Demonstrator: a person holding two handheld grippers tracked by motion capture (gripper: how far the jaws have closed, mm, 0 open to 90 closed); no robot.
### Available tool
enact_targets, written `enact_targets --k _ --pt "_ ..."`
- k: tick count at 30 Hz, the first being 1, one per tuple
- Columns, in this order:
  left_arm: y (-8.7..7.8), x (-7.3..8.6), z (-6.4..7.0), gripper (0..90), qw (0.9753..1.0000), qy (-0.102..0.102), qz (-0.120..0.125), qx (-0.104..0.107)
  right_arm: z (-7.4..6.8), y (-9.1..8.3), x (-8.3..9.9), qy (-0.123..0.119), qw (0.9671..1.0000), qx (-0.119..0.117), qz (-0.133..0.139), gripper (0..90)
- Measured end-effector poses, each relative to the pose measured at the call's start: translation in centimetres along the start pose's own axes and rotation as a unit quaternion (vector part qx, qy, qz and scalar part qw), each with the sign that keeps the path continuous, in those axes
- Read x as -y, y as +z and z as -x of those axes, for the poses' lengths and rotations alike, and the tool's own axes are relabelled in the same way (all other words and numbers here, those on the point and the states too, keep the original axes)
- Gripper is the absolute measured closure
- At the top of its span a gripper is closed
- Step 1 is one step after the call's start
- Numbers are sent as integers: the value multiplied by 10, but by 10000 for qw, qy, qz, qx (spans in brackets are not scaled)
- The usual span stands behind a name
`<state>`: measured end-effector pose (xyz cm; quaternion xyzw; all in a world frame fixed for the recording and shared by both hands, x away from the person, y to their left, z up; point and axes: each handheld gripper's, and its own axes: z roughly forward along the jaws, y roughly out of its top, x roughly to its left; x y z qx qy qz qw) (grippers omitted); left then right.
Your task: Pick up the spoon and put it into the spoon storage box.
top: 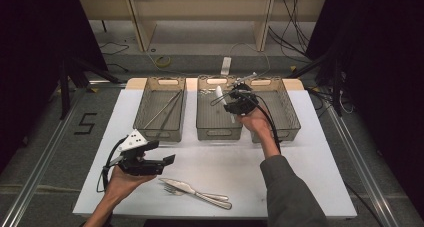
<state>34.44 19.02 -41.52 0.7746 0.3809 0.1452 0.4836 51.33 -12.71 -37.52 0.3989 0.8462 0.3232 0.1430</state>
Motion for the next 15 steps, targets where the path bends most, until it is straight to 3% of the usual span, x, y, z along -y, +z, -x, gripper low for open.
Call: enact_targets --k 15 --pt "0 0 1 200 10000 21 -30 13 -6 20 -1 138 9998 -71 -91 864"
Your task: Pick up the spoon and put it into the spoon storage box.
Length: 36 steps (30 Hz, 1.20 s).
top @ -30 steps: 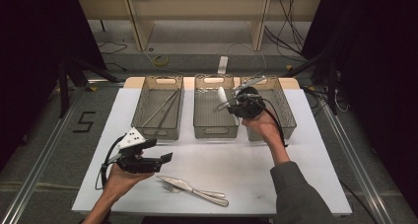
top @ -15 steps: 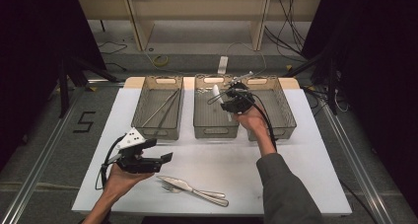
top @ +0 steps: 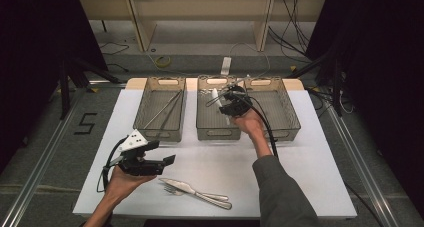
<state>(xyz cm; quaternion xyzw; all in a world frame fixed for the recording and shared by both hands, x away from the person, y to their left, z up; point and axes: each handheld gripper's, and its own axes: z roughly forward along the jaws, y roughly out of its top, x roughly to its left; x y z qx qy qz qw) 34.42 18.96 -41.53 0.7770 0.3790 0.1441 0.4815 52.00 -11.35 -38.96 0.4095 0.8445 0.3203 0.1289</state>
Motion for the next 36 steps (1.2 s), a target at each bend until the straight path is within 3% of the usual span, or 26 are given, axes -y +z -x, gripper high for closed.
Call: enact_targets --k 36 --pt "-1 0 0 199 10000 16 -6 -2 -5 20 5 111 9997 131 -197 862"
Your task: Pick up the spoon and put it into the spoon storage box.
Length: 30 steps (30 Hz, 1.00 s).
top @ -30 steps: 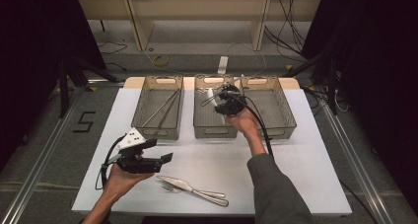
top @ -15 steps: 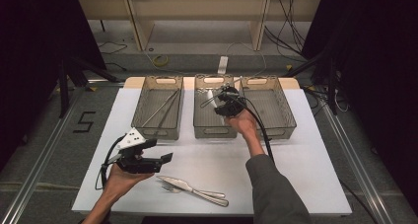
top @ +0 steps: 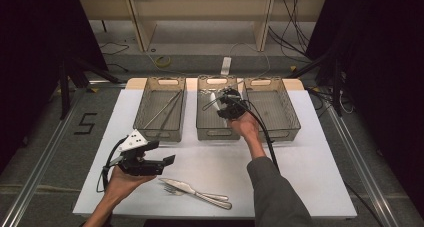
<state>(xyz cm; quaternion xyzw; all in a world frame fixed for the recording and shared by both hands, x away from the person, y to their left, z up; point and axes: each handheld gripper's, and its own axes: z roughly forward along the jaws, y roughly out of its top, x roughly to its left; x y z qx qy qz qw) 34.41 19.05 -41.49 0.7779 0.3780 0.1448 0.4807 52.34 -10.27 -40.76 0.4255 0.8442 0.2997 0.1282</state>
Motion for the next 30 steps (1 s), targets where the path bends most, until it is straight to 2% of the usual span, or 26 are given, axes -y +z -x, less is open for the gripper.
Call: enact_targets --k 23,26,28,30 --pt "1 0 1 200 10000 -16 -11 8 -2 12 1 89 9998 91 -126 851" --pt "1 0 1 200 10000 -12 -7 9 -2 12 1 115 9999 -5 -90 766" --pt "1 0 1 200 10000 -19 -10 17 -3 11 0 -5 10000 -27 -83 761" --pt "1 0 1 200 10000 -19 -13 16 -3 10 -1 22 10000 -68 -33 739"
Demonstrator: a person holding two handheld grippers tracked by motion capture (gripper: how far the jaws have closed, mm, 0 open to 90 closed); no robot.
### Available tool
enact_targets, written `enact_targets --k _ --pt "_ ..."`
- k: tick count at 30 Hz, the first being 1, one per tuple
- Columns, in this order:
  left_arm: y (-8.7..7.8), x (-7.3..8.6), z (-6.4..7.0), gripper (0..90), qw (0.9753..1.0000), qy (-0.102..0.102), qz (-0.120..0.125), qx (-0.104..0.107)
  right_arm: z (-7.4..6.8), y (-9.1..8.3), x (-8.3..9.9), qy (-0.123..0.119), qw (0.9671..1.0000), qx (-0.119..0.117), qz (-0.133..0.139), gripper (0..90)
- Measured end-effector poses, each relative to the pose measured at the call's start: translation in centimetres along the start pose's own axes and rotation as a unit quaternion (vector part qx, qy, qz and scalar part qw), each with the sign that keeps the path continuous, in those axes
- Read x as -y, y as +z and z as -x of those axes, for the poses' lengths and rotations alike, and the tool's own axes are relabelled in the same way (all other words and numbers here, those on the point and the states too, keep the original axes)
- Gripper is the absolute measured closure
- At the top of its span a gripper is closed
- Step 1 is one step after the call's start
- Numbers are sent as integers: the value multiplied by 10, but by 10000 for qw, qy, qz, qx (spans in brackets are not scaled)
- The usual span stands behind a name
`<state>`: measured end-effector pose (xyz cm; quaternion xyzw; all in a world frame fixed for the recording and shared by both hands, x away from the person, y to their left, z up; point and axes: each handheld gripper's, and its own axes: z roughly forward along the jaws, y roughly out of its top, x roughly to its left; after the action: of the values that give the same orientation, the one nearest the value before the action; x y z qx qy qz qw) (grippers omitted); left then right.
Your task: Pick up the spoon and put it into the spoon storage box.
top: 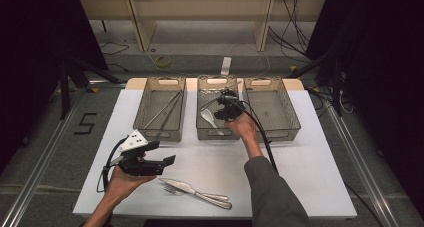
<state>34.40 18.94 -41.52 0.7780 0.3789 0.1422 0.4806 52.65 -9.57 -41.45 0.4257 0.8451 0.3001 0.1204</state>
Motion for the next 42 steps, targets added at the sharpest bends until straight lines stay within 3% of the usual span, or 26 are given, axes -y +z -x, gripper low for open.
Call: enact_targets --k 5,8,12,15,22,32,42 --pt "0 0 -1 200 10000 7 2 -16 2 -4 1 53 9999 -93 4 656" --pt "0 0 -1 199 10000 -3 6 -24 1 -12 1 -7 9997 -179 152 607" --pt "0 0 -1 198 10000 -29 19 -32 -6 -26 3 -74 9987 -435 271 498" --pt "-1 0 -1 197 10000 -19 32 -44 -18 -34 7 -398 9975 -530 223 431" --pt "-1 0 -2 195 10000 -57 52 -44 -43 -51 25 -818 9933 -780 224 335" --pt "-4 -1 -2 194 9998 -108 183 -59 -75 -75 52 -1174 9865 -1035 473 318" --pt "-4 0 -3 193 9997 -115 228 -65 -93 -82 77 -1380 9826 -1177 408 309"
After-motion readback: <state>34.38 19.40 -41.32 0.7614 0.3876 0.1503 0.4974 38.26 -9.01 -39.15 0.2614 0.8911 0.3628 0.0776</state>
